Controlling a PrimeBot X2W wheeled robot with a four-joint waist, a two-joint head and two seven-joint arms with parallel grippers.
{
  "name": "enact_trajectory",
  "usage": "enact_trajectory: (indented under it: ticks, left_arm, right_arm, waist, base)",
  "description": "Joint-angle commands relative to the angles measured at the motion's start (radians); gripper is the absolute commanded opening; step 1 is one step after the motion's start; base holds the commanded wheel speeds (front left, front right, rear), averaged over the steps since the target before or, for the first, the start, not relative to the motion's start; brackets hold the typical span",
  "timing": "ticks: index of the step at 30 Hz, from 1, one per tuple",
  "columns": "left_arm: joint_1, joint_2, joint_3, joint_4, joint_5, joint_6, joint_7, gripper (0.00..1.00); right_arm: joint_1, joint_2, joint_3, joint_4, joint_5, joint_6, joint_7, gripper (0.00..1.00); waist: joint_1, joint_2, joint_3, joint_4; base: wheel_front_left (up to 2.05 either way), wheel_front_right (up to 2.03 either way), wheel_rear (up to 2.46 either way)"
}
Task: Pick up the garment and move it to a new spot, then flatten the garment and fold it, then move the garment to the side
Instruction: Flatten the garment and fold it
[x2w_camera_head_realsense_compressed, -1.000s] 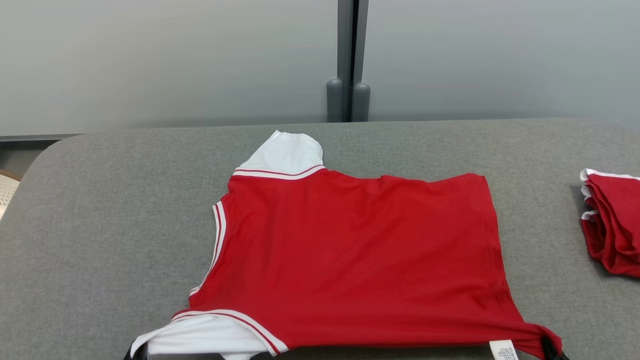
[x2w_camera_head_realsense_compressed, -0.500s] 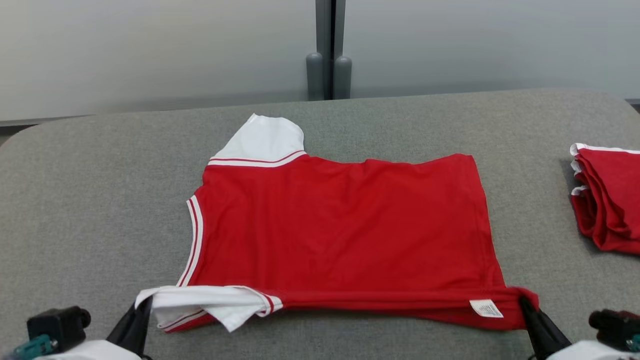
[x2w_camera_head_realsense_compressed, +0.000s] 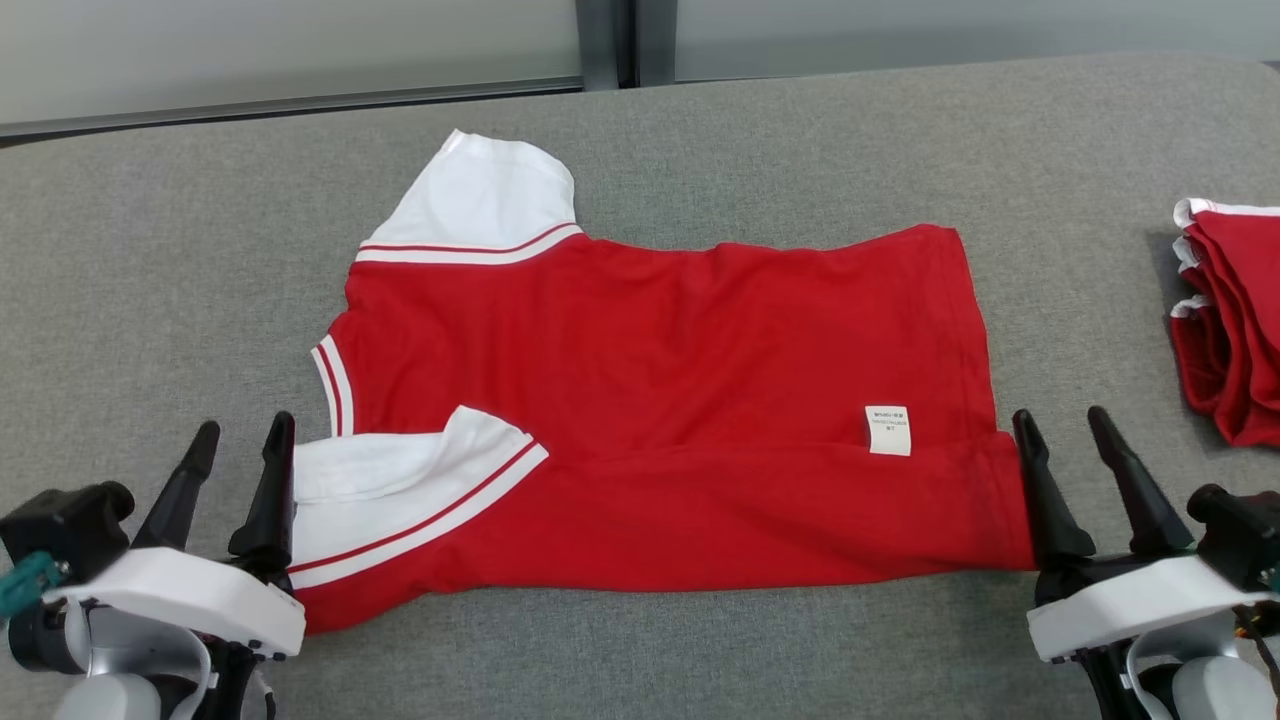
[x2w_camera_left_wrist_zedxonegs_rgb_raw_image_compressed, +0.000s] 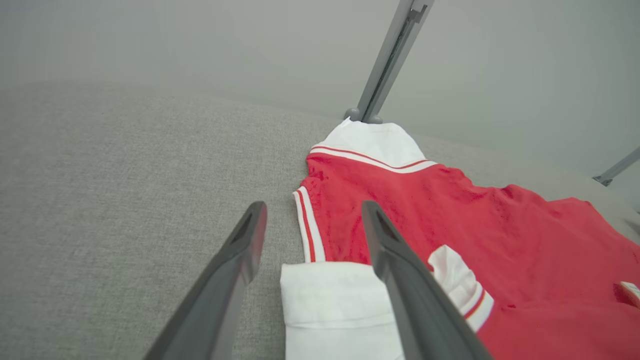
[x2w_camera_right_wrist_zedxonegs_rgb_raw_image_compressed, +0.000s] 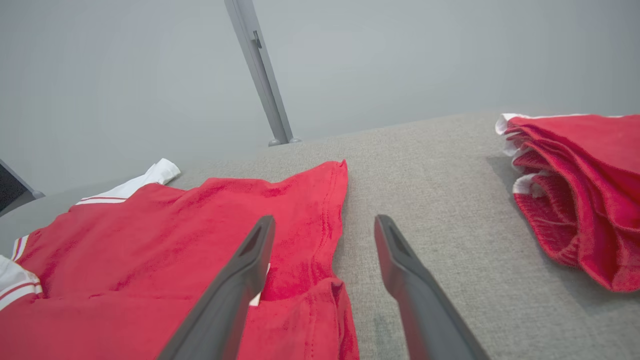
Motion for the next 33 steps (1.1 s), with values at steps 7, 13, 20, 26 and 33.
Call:
enact_trajectory:
  ticks: [7,13,20,26,33]
  left_arm:
    - [0.027,-0.044,-0.008,-0.037,0.147,0.042,-0.285,1.0]
    - [0.128,-0.058,-0.035,-0.102,0.234,0.095,-0.332,1.0]
    - [0.228,-0.069,-0.05,-0.114,0.243,0.131,-0.308,1.0]
    - [0.236,-0.064,-0.047,-0.121,0.227,0.134,-0.283,1.0]
    - [0.217,-0.043,-0.044,-0.123,0.233,0.139,-0.27,1.0]
  right_arm:
    - [0.037,-0.002,-0.041,-0.104,-0.138,0.0,-0.118,1.0]
    - [0.137,0.021,-0.049,-0.214,-0.189,0.0,-0.06,1.0]
    - [0.227,0.043,-0.045,-0.26,-0.185,0.0,-0.016,1.0]
    - [0.24,0.049,-0.054,-0.271,-0.174,0.0,-0.004,1.0]
    - [0.226,0.04,-0.058,-0.273,-0.172,0.0,-0.001,1.0]
  waist:
    - [0.0,0.0,-0.051,0.007]
    - [0.0,0.0,-0.119,0.003]
    - [0.0,0.0,-0.158,-0.003]
    - [0.0,0.0,-0.157,-0.005]
    - [0.0,0.0,-0.15,-0.002]
  base:
    - [0.0,0.0,0.0]
    - [0.0,0.0,0.0]
    - [0.0,0.0,0.0]
    - [0.0,0.0,0.0]
    - [0.0,0.0,0.0]
